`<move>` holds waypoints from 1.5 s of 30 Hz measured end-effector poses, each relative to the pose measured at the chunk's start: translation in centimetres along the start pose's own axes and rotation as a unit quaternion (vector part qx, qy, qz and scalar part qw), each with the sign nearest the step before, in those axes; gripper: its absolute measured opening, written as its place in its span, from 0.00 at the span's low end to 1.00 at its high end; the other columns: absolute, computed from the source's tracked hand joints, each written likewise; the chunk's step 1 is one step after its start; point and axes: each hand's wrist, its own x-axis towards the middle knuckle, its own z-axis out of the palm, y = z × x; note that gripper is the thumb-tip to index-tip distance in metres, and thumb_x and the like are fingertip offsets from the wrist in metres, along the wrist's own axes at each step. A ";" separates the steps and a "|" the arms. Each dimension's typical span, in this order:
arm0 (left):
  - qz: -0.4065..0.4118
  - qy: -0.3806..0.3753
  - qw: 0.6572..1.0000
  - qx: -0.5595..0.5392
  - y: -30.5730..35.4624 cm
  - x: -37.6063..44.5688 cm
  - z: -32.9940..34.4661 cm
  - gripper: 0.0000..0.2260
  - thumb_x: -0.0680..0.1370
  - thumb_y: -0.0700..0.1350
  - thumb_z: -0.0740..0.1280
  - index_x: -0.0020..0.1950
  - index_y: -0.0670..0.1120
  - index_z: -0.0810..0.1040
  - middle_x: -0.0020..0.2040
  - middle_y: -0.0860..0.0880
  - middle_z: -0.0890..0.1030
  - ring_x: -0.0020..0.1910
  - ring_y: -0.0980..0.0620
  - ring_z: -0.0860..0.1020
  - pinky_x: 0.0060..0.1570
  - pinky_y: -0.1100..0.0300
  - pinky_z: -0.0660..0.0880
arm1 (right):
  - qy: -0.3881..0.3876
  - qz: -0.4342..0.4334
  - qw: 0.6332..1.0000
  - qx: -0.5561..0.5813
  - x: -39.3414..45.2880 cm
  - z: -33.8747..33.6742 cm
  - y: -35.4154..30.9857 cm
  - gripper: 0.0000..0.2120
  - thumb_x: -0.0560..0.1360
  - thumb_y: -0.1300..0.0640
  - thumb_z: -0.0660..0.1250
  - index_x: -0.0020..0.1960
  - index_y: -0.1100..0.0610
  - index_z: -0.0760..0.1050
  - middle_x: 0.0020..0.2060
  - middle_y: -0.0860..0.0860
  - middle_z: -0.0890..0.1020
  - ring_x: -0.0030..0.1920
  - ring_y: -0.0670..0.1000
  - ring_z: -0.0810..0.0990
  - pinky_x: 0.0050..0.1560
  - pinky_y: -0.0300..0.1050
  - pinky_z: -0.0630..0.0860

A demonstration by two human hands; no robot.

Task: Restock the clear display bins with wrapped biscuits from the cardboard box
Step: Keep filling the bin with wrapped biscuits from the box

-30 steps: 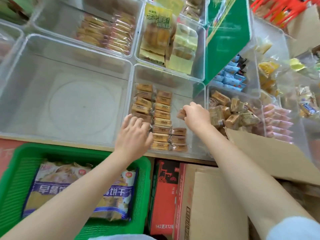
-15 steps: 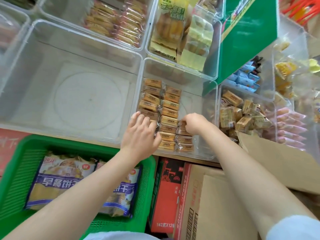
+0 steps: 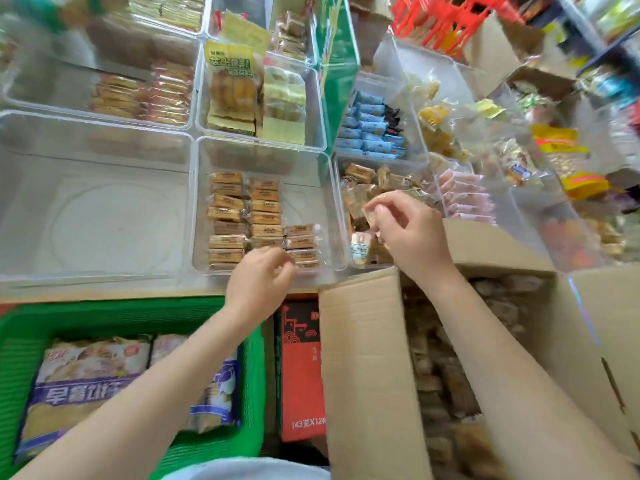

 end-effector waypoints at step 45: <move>-0.022 -0.121 0.926 -0.356 11.6 -4.8 0.5 0.17 0.76 0.50 0.74 0.62 0.46 0.80 0.51 0.49 0.85 0.50 0.50 0.83 0.49 0.54 0.79 | -0.251 0.085 0.947 0.180 -5.9 -7.9 0.5 0.10 0.77 0.51 0.72 0.57 0.52 0.82 0.49 0.50 0.86 0.51 0.49 0.85 0.51 0.43 0.81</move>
